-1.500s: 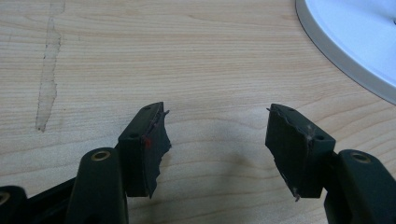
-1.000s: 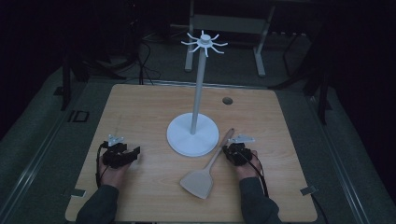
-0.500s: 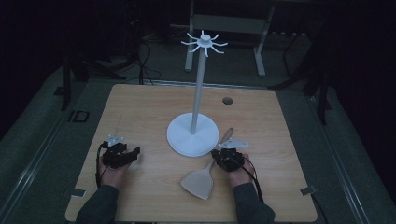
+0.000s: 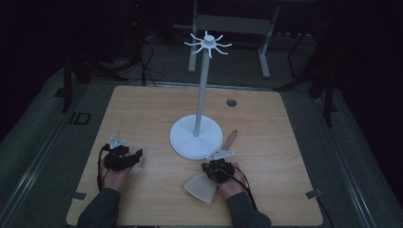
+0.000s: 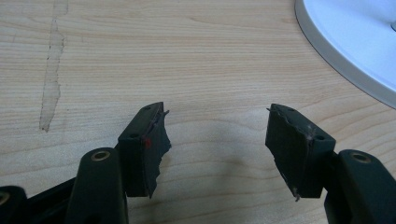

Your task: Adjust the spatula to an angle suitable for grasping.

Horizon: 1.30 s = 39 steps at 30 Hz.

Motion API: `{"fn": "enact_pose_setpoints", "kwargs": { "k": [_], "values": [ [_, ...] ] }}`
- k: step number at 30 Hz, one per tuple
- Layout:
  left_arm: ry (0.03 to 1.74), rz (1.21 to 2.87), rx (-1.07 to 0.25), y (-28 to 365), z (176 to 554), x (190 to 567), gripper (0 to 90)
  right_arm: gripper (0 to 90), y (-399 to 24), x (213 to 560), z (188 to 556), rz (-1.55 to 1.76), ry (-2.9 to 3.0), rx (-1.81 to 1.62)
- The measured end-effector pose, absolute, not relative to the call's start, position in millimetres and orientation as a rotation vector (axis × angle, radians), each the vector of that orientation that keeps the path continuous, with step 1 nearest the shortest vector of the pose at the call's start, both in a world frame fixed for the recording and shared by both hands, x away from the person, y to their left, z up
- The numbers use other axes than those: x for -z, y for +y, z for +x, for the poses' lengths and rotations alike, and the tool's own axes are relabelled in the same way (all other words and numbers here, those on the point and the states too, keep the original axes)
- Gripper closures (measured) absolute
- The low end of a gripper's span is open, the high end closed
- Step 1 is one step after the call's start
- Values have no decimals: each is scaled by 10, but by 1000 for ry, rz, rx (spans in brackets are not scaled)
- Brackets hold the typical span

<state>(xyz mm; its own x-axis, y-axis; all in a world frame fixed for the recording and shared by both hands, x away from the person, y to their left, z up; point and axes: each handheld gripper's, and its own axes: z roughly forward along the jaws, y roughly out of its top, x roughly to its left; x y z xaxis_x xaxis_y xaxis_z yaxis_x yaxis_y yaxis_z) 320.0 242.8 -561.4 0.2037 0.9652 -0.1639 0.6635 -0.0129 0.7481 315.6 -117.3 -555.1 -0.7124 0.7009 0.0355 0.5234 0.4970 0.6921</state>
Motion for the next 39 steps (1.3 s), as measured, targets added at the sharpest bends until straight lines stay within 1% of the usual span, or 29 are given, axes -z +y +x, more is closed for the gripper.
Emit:
{"fn": "enact_pose_setpoints", "kwargs": {
  "k": [10,20,22,24,25,26,30,39],
  "values": [
    [1539,1739,-522,2440,3191,5615,385,899,-1320,5472,3105,983,2559,-949],
    [1541,1743,-524,2441,3184,5616,385,899,-1721,5419,2992,951,2615,-913],
    [1540,1748,-524,2442,3184,5617,385,899,-1862,5403,2963,946,2632,-894],
    [1540,1748,-524,2442,3184,5618,385,899,-1898,5400,2956,943,2636,-886],
    [1542,1747,-525,2443,3183,5617,385,899,-2040,5383,2935,949,2652,-873],
    [1542,1747,-525,2443,3183,5617,385,899,-2040,5383,2935,949,2652,-873],
    [1541,1747,-526,2442,3182,5616,385,899,-2273,5368,2909,975,2670,-856],
    [1543,1746,-526,2443,3182,5616,385,899,-2537,5344,2898,1005,2680,-818]
  ]
}}
